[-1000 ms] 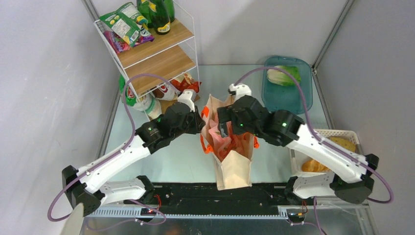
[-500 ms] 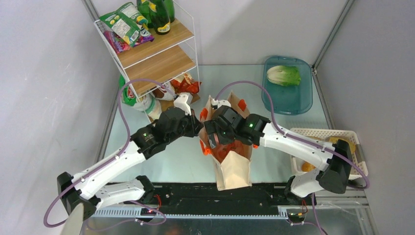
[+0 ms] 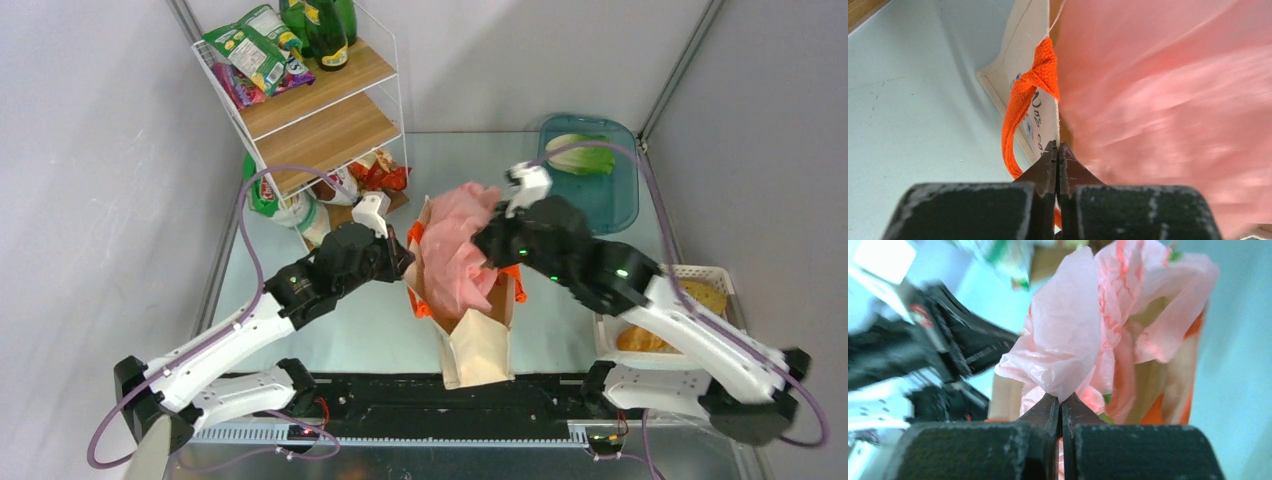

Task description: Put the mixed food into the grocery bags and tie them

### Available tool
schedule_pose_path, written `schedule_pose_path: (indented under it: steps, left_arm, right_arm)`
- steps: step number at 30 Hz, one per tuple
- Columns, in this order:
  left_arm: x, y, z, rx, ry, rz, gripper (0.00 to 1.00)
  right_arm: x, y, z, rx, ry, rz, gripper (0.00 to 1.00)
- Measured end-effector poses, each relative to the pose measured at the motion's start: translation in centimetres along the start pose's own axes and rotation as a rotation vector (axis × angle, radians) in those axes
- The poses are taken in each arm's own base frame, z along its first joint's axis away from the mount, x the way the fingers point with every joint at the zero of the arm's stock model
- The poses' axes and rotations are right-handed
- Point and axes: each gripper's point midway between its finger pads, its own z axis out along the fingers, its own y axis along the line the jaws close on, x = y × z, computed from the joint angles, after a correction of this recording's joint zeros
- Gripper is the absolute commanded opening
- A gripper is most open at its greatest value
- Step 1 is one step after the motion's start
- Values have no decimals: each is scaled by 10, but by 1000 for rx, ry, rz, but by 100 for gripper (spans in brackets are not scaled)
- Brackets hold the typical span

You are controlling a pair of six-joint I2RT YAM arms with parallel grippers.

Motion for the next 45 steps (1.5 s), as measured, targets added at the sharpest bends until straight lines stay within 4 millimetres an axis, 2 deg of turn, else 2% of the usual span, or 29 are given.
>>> schedule_pose_path:
  steps: [3,7,9,12,15,18,20,23,26,29,32,34,39,42,45]
  left_arm:
    - [1,1,0,3,-5,-1,0]
    - [1,3,0,-5,-11,-2,0]
    - [2,5,-1,-6,-14,-2,0]
    - [2,7,-3,-9,-22,-3,0]
    - [3,8,-5,-8,-26,-4,0]
    - [2,8,-7,-6,-32,-5,0]
    - [1,8,-9,-6,-34,-5,0]
    - [0,8,-12,-3,-40,-6,0]
    - [1,10,-16,0,-49,-8,0]
    - [3,13,-19,-3,-51,-7,0]
    - [4,15,-20,-8,-56,-8,0]
    - [5,17,-20,-10,-57,-7,0]
    - [5,18,-21,-13,-62,-8,0]
    - [5,18,-21,-13,-62,-8,0]
    - [5,18,-21,-13,-62,-8,0]
  right_arm:
    - [-50,-6,-48,-45,-201,35,0]
    - [-111,-33,-115,-3,-463,78,0]
    - [-131,-50,-142,56,-562,92,0]
    - [-157,-81,-193,186,-722,113,0]
    - [-163,-103,-220,295,-792,122,0]
    - [-152,-120,-222,383,-779,119,0]
    - [-140,-129,-210,421,-734,107,0]
    - [-112,-146,-181,493,-620,85,0]
    - [-88,-174,-155,619,-502,99,0]
    - [-73,-206,-148,755,-439,156,0]
    - [-56,-241,-153,889,-397,239,0]
    - [-49,-253,-160,935,-397,283,0]
    - [-45,-257,-181,980,-472,369,0]
    - [-40,-259,-195,1020,-518,425,6]
    - [-36,-259,-204,1039,-544,456,7]
